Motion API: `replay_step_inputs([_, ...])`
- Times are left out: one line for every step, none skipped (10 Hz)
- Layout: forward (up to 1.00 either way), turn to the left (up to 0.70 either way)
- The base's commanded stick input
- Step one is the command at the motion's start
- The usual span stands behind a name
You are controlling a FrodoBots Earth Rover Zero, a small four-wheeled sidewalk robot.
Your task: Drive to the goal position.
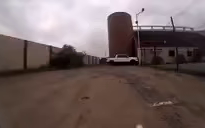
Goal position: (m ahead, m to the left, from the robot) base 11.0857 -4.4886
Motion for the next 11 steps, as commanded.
replay_step_inputs([0.45,0.0])
replay_step_inputs([0.46,0.0])
replay_step_inputs([0.46,0.0])
replay_step_inputs([0.46,0.0])
replay_step_inputs([0.46,0.0])
replay_step_inputs([0.46,0.0])
replay_step_inputs([0.46,0.0])
replay_step_inputs([0.46,0.0])
replay_step_inputs([0.46,0.0])
replay_step_inputs([0.46,0.0])
replay_step_inputs([0.46,0.0])
